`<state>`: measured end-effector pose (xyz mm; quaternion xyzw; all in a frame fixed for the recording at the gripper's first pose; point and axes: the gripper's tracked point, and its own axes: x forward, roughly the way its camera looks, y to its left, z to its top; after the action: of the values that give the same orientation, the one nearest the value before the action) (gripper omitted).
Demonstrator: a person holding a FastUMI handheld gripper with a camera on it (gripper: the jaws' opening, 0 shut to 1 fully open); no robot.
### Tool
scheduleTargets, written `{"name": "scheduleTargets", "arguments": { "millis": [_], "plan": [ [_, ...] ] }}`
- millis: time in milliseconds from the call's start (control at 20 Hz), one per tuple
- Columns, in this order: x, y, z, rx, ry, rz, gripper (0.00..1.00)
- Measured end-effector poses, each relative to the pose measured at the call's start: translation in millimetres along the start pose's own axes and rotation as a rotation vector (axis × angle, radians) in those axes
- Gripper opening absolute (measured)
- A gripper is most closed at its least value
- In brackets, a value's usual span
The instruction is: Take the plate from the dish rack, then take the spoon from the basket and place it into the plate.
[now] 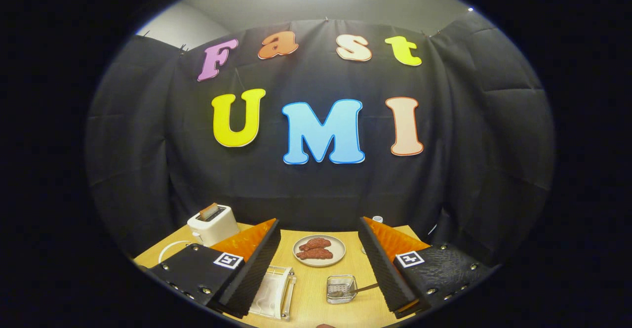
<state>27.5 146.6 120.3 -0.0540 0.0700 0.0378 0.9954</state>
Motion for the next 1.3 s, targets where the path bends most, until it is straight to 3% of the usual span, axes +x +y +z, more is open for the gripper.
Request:
{"name": "scheduleTargets", "arguments": {
  "millis": [250,850,1100,1200,1300],
  "plan": [
    [19.0,48.4,-34.3,0.012,0.311,0.128,0.97],
    [43.7,118.8,-136.4,-0.126,0.944,0.193,0.97],
    [62.1,135.0,-152.8,-0.126,1.030,0.183,0.97],
    [66.8,137.8,-161.0,-0.145,1.059,0.166,0.86],
    [69.2,139.5,-173.0,-0.154,1.099,0.148,0.83]
  ]
}}
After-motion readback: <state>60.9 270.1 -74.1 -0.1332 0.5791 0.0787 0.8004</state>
